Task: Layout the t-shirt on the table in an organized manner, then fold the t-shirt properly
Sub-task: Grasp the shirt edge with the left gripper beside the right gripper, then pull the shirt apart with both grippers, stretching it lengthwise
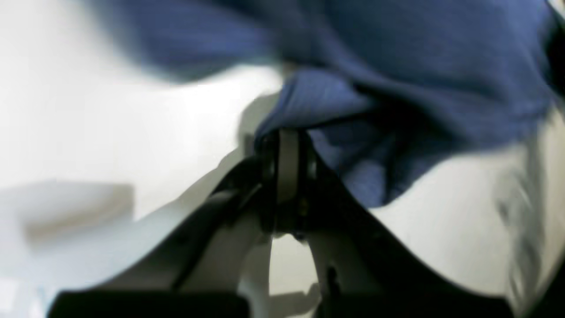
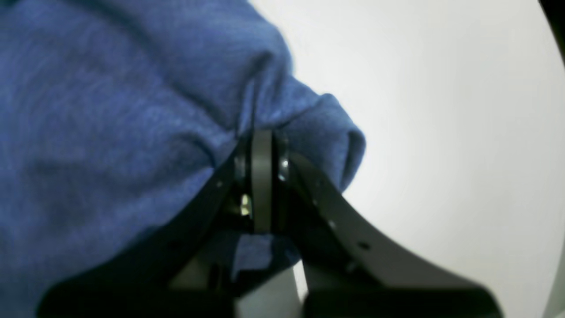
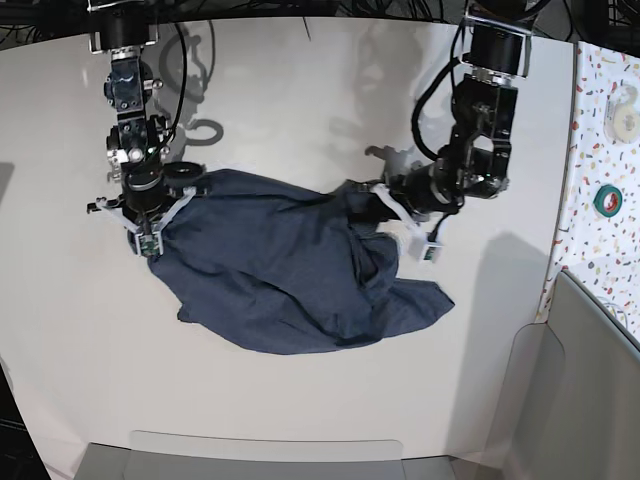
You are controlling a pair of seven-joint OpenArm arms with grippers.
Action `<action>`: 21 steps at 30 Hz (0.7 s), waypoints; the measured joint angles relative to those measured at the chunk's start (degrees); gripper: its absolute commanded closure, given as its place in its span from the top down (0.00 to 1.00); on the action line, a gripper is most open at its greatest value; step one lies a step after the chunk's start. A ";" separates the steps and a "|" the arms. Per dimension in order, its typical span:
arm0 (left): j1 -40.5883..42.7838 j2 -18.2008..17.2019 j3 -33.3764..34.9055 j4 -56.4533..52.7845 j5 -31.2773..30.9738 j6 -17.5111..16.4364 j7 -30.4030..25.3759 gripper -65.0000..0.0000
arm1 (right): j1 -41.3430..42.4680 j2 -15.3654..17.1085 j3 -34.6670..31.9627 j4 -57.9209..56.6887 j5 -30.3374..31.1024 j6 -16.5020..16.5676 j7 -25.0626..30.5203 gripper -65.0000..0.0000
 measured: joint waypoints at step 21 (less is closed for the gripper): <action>-16.06 -4.02 -8.79 -21.88 5.25 2.58 -9.03 0.01 | -1.22 -2.71 -41.77 15.52 2.23 11.23 -20.98 0.00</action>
